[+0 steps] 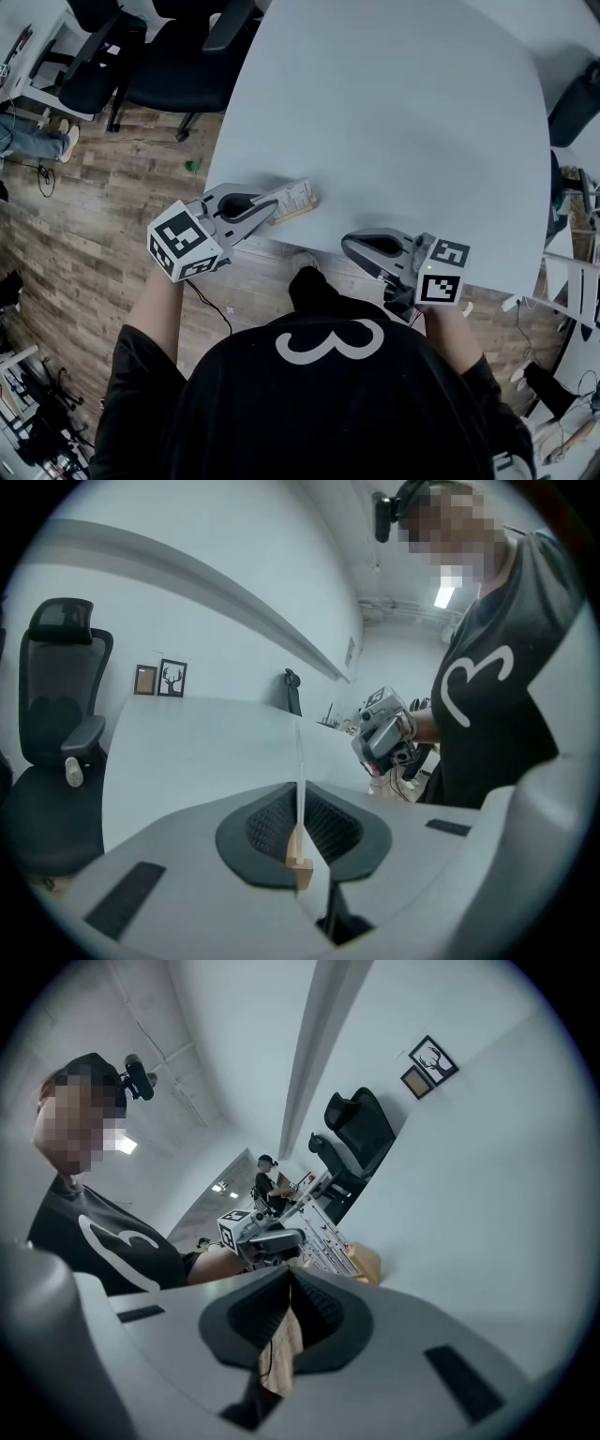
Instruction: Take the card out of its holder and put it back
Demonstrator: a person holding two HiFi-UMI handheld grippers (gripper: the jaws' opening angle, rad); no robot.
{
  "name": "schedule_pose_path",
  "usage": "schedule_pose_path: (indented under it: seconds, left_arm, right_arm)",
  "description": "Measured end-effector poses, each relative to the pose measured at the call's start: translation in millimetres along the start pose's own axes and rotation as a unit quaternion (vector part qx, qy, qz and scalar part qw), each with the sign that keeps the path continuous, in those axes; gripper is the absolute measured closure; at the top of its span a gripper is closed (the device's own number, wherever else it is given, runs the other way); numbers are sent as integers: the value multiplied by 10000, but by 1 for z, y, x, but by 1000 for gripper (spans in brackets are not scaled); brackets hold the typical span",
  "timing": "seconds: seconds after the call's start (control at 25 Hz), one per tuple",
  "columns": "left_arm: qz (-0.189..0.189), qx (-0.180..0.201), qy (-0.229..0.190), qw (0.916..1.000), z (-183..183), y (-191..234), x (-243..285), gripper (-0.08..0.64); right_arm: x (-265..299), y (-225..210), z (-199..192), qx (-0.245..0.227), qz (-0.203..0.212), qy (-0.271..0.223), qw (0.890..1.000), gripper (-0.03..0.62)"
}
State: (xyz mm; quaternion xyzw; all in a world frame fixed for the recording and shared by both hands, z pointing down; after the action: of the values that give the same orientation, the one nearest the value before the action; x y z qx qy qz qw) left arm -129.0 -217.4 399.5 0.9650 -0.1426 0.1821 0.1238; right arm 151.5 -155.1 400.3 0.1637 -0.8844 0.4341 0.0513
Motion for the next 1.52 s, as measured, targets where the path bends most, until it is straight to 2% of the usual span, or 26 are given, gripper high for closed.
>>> schedule_pose_path:
  seconds: [0.4,0.6,0.76,0.88,1.12,1.32,1.52]
  left_arm:
    - [217,202,-215,9993,28,-3,-16,535]
    - [622,141,-595,9962,44,-11,-42,535]
    - [952,-242,-922,9909,58,-26,-61,535]
    - [1061,-577,-1127,9863,63,-41,-76,535]
    - [1469,-1314,-1225,9727,59,-88,-93,535]
    - [1305,-1666,-1337,9682,47,-146,-100,535]
    - [1294,-1681,-1369,9676,35,-186,-107,535]
  right_arm:
    - [-3,16,-5,4,82,-276,9996,581]
    - [1,26,-5,-37,20,-449,9990,581]
    - [-4,36,-6,-123,-106,-626,9979,581]
    - [-6,45,-8,-183,-207,-768,9967,581]
    - [-7,71,-9,-413,-246,-1061,9932,581]
    - [-13,110,-18,-667,-115,-1172,9908,581]
    - [-19,138,-34,-834,-28,-1268,9884,581]
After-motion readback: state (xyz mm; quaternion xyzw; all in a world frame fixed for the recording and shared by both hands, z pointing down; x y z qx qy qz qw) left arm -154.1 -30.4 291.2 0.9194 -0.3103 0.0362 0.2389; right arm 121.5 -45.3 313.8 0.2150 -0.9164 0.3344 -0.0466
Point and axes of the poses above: the fingertips, and each gripper's own axes: x forward along the fingers, y to its left, z out of its top, the point moved 10 cm from there along -x, backward along the fingers, and after that the axes turned 3 degrees about x, right-handed, at the moved point
